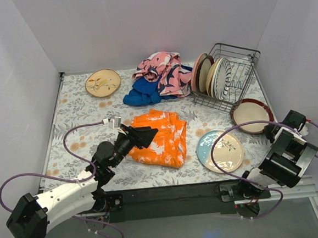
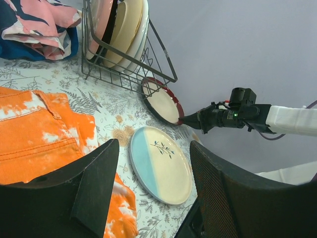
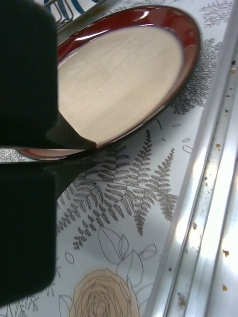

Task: Unload the plates from the dish rack
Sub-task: Move the plate to the corner of the board.

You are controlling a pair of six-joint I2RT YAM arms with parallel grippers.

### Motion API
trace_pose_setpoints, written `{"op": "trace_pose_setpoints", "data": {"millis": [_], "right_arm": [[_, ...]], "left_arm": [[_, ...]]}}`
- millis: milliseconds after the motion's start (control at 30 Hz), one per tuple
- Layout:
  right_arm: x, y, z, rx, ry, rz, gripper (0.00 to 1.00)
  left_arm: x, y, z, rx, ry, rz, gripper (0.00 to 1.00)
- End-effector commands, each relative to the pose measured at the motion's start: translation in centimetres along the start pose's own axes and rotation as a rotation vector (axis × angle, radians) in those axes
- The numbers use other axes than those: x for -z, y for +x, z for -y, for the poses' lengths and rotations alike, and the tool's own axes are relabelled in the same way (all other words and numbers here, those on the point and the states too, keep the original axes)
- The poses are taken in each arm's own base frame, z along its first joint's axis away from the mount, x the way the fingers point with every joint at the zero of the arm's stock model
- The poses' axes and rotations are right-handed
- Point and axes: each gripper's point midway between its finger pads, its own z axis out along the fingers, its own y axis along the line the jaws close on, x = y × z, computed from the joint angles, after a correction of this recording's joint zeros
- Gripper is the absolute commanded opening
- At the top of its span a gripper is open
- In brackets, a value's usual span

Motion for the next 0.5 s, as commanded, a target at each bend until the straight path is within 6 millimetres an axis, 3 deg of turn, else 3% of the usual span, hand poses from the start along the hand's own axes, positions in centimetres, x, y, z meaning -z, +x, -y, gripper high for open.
{"op": "trace_pose_setpoints", "data": {"millis": [0,167,333,467], "right_arm": [[0.5,0.7,3.8,0.010,0.182,-0.014,0.01],[2.7,1.2,4.9,-0.014,0.225,0.009,0.01],[4.4,0.2,5.4,0.013,0.232,0.082,0.01],[5.3,1.6,6.4,0.001,0.229,0.077,0.01]], "left_arm": [[0.2,-0.5,0.0,-0.014,-0.003,0.020,0.57],[0.3,-0.7,0.1,-0.021,-0.006,0.028,0.57],[0.5,-1.1,-0.1,-0.025,-0.017,0.045,0.57],[0.5,-1.2,-0.2,-0.025,-0.020,0.049,0.57]]}}
